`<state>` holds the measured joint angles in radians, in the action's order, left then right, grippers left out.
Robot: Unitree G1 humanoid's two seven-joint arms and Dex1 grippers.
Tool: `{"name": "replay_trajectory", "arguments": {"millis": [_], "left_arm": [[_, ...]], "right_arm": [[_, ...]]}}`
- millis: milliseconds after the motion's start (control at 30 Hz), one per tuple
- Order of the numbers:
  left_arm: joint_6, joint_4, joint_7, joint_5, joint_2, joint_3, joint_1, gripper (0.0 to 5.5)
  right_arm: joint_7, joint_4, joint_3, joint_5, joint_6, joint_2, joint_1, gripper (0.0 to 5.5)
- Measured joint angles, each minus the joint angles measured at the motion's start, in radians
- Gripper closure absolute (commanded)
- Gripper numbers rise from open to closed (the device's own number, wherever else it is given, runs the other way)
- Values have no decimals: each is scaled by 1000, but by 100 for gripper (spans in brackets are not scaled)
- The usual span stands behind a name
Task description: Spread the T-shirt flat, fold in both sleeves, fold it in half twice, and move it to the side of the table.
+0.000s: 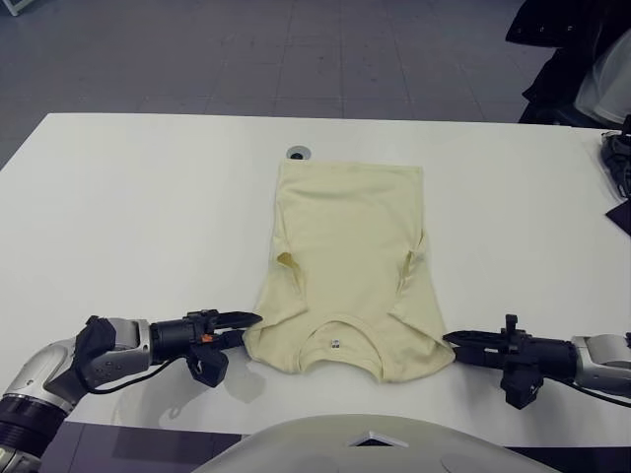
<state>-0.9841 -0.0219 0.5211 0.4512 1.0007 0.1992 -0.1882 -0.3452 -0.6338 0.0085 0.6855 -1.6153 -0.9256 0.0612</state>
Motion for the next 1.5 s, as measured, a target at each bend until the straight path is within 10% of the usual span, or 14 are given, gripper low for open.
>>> {"name": "replay_trajectory", "arguments": {"millis": [267,567,833,1067,1233,1500], "left_arm": [[94,49,67,-105,7,16,-54,549],[467,208,228,-468,25,17,-136,549],[962,401,440,-1051,203,-167,-175,549],[1528,572,676,-1601,401,-544,-152,549],[1664,566,767,-1614,426,-612,-99,549],[1613,364,669,-1262,253,-253,270,549]], "right_arm": [[-30,-84,299,-244,63,-86,-36,550],[-478,286,415,-991,691,-205,102,550],[-834,576,308,-1679,1420,-382,124,550],[-958,809,-32,-2129,2003,-496,207,550],[-935,862,-183,-2108,2164,-452,210,550],[-734,745,-17,-1680,2131,-141,-191,550]]}}
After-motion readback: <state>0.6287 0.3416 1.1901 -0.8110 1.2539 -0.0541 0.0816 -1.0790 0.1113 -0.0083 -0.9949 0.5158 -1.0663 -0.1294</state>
